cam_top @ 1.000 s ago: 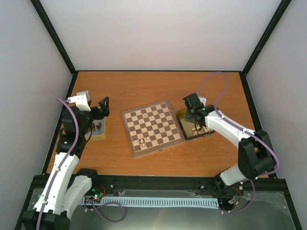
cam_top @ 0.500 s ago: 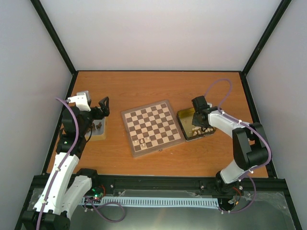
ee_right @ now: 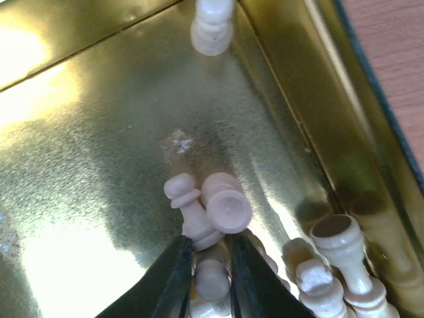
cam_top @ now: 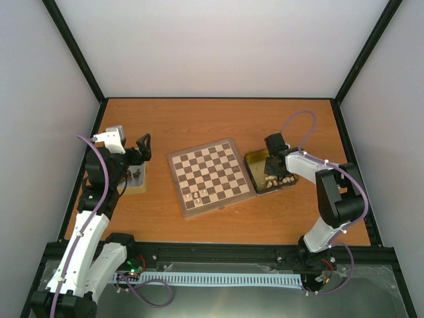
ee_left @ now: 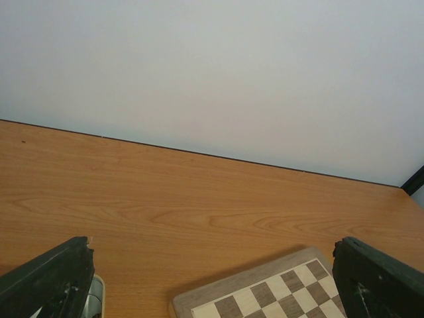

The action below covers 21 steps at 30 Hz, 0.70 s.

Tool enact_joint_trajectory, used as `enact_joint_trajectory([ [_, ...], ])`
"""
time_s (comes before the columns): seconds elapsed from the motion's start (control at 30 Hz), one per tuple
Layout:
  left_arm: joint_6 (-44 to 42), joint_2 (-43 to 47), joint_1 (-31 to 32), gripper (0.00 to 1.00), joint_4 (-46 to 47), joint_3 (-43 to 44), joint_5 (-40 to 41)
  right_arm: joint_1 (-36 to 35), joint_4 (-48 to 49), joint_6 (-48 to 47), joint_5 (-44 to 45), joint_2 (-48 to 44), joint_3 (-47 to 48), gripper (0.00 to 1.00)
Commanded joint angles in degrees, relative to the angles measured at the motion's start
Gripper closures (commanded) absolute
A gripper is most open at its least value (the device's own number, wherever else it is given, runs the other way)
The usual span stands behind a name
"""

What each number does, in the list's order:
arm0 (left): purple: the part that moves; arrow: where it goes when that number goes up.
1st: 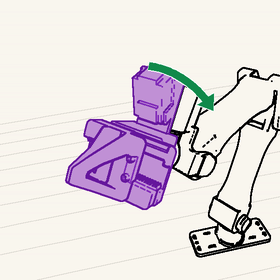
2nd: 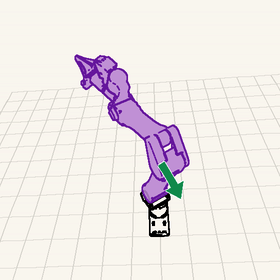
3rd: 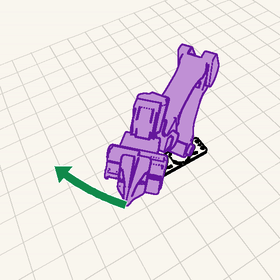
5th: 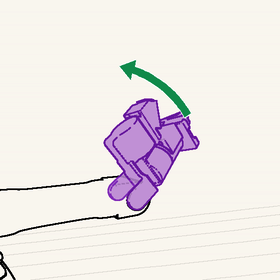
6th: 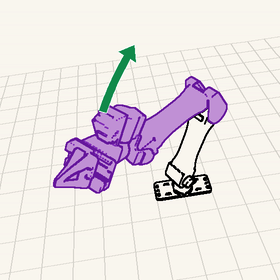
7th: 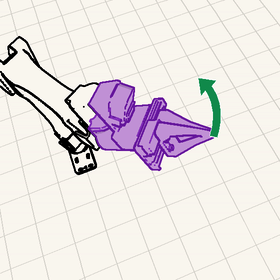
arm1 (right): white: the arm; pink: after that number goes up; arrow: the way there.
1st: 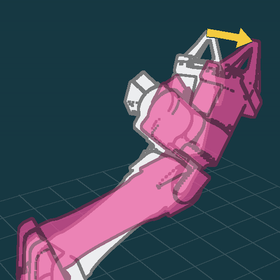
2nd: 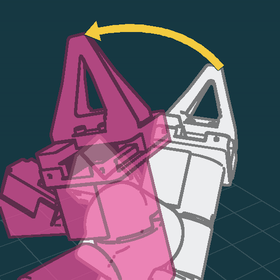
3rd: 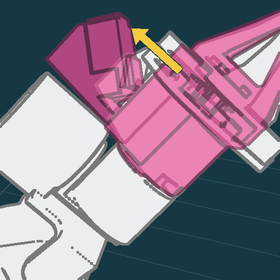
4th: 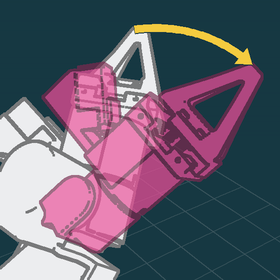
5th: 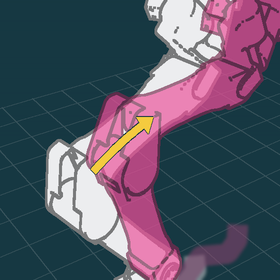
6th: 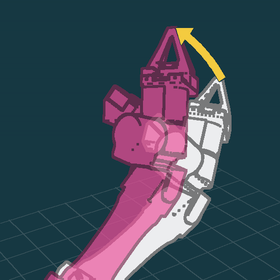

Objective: Set up the chess pieces on the board
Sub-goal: Pick up the chess piece from the storage box.

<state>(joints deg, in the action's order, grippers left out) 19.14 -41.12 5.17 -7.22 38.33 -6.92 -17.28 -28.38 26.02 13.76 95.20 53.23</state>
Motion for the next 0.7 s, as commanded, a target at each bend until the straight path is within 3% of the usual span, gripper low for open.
enact_joint_trajectory([
  [0.0,0.7,0.0,0.2,0.00,1.1,1.5,-0.2,0.6,2.1,-1.6,-1.1,1.0,0.3,0.85],
  [0.17,0.6,0.1,0.2,0.00,1.1,1.5,-0.2,0.6,1.6,-2.6,-2.8,-1.3,0.8,0.92],
  [0.5,0.7,0.0,0.2,0.00,1.2,1.5,-0.3,0.0,-1.0,-1.3,-13.4,-8.9,2.5,0.91],
  [0.67,0.6,0.0,0.2,0.00,1.2,1.4,-0.3,-5.1,-1.6,-0.8,-16.1,-9.9,5.1,0.90],
])
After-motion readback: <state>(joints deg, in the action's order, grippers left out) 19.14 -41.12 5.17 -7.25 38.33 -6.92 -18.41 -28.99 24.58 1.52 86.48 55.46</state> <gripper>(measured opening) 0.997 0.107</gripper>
